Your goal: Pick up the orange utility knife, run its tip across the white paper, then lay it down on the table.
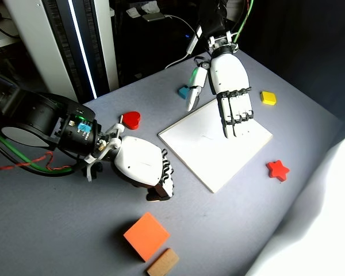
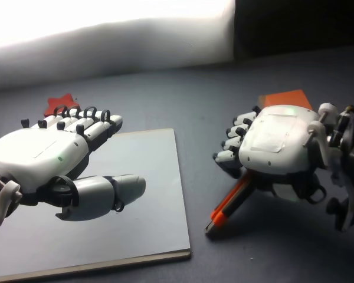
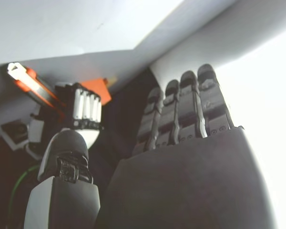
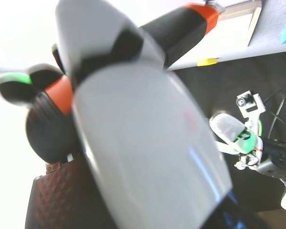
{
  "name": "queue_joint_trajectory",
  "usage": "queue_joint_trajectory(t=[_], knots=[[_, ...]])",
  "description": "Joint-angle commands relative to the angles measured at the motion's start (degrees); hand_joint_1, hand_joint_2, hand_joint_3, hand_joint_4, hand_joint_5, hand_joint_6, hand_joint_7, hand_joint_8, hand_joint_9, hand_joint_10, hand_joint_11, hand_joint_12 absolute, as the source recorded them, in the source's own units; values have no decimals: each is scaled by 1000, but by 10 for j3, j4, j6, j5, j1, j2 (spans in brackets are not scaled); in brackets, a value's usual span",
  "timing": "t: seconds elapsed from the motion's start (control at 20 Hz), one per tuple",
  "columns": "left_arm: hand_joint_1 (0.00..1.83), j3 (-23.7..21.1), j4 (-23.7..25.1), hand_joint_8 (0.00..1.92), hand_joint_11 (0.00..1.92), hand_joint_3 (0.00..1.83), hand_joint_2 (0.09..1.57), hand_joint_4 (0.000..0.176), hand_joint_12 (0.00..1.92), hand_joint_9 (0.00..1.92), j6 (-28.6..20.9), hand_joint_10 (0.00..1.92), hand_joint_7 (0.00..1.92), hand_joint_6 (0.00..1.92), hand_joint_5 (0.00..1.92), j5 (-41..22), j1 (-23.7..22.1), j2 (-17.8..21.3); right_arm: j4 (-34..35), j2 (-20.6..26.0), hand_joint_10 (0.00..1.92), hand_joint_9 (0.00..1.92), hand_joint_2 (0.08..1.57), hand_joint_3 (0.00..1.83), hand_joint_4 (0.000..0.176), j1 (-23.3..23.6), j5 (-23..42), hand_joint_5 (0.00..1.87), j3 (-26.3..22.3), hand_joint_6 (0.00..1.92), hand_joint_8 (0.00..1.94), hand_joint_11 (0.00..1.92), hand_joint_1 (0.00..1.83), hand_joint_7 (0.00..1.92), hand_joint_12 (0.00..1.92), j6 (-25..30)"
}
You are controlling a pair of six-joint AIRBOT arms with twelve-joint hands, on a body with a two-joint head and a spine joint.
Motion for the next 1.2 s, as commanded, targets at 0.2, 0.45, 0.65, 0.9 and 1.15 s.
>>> queue_joint_trajectory(t=[0.2,0.45,0.65,0.9,1.15], knots=[[0,-22,21,0,0,3,1233,0,0,0,-5,0,0,0,0,-59,-17,-2,-1,51,520,119,1130,0,0,4,16,76,-48,173,64,0,765,224,1239,8],[0,-47,38,31,27,3,1237,0,12,37,-1,14,87,9,24,-61,-8,-2,87,129,95,207,1080,4,0,22,-29,84,-114,25,8,0,301,210,886,20],[79,-56,46,62,92,4,1273,0,1375,609,10,139,657,59,544,-61,-15,-4,97,199,362,494,1144,6,0,40,-61,448,-174,92,45,0,123,600,1411,18],[454,-64,54,1301,320,2,1344,0,1904,534,16,1627,659,163,937,-61,-16,-4,152,273,1506,717,1333,10,0,41,-16,793,-237,1037,1105,475,190,902,1882,19],[370,-66,57,1765,731,22,1398,0,1921,916,16,1920,963,1629,909,-64,-16,-4,172,331,1875,1081,1493,28,0,36,8,951,-278,1579,1585,978,110,1166,1921,17]])
